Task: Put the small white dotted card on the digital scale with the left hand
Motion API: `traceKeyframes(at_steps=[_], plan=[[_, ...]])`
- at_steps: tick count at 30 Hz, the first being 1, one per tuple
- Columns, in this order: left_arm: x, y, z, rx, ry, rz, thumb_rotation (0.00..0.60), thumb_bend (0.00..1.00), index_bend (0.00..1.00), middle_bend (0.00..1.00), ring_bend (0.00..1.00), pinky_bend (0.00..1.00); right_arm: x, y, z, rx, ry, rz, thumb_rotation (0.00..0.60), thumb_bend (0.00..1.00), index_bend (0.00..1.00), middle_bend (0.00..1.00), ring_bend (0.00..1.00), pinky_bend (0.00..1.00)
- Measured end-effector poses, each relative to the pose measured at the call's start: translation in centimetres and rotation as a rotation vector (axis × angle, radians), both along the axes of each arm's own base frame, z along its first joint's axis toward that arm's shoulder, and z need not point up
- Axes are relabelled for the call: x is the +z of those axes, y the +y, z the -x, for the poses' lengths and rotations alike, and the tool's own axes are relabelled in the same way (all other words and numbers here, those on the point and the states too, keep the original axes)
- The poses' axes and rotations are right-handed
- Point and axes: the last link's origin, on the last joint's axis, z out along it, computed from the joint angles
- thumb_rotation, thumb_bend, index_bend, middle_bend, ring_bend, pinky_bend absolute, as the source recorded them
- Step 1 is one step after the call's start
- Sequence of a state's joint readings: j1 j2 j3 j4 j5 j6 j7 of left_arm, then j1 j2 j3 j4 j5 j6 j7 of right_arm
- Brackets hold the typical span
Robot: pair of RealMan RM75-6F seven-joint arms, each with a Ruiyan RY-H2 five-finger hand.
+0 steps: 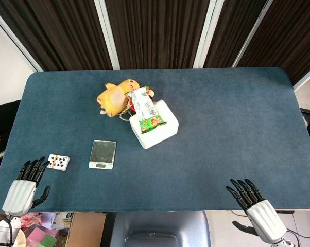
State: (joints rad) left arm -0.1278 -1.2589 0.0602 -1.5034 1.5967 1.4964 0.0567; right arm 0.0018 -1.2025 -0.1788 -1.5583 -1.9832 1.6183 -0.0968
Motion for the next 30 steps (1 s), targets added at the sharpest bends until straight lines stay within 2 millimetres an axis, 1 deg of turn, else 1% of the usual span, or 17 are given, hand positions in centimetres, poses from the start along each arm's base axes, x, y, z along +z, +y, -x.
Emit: traceKeyframes(at_steps=[3, 5, 8, 10, 14, 15, 18, 21, 26, 30], plan=[[-0.2, 0.0, 0.1, 0.003, 0.002, 0.009, 0.6, 0.43, 0.04, 0.0, 0.0, 0.0, -0.1, 0.0, 0.0, 0.002, 0.003, -0.004, 0.6, 0.18, 0.0, 0.0, 0.0, 0.0], [-0.6, -0.1, 0.2, 0.005, 0.005, 0.026, 0.6, 0.43, 0.08, 0.0, 0.0, 0.0, -0.2, 0.0, -0.1, 0.003, -0.002, -0.005, 0.6, 0.18, 0.0, 0.0, 0.0, 0.0], [-2.1, 0.4, 0.4, 0.011, 0.025, 0.077, 0.6, 0.45, 0.15, 0.0, 0.0, 0.0, -0.2, -0.2, 0.0, -0.007, -0.001, -0.001, 0.6, 0.18, 0.0, 0.0, 0.0, 0.0], [-3.4, 1.0, 0.6, 0.02, 0.046, 0.12, 0.6, 0.47, 0.17, 0.0, 0.0, 0.0, -0.2, -0.4, 0.0, -0.012, -0.002, 0.003, 0.6, 0.18, 0.0, 0.0, 0.0, 0.0], [-6.3, 2.4, 1.0, 0.05, 0.06, 0.187, 0.6, 0.58, 0.17, 0.0, 0.0, 0.0, -0.3, -0.6, 0.0, -0.017, -0.001, -0.001, 0.6, 0.18, 0.0, 0.0, 0.0, 0.0], [-7.1, 2.9, 0.9, 0.061, 0.059, 0.2, 0.6, 0.59, 0.16, 0.0, 0.0, 0.0, -0.4, -0.7, 0.0, -0.018, 0.002, -0.004, 0.6, 0.18, 0.0, 0.0, 0.0, 0.0], [-8.4, 4.1, 0.5, 0.071, 0.064, 0.207, 0.6, 0.6, 0.13, 0.0, 0.0, 0.0, -0.6, -0.9, 0.1, -0.023, 0.012, -0.016, 0.6, 0.18, 0.0, 0.0, 0.0, 0.0], [-9.2, 4.9, -0.2, 0.064, 0.061, 0.205, 0.6, 0.6, 0.12, 0.0, 0.0, 0.0, -0.7, -0.9, 0.0, -0.021, 0.011, -0.018, 0.6, 0.18, 0.0, 0.0, 0.0, 0.0], [-9.8, 5.1, -1.1, 0.045, 0.056, 0.206, 0.6, 0.59, 0.12, 0.0, 0.0, 0.0, -0.7, -0.9, 0.0, -0.022, 0.008, -0.017, 0.6, 0.18, 0.0, 0.0, 0.0, 0.0], [-10.5, 5.3, -1.3, 0.048, 0.066, 0.223, 0.6, 0.59, 0.14, 0.0, 0.0, 0.0, -0.6, -0.7, -0.1, -0.019, 0.003, -0.02, 0.6, 0.18, 0.0, 0.0, 0.0, 0.0]])
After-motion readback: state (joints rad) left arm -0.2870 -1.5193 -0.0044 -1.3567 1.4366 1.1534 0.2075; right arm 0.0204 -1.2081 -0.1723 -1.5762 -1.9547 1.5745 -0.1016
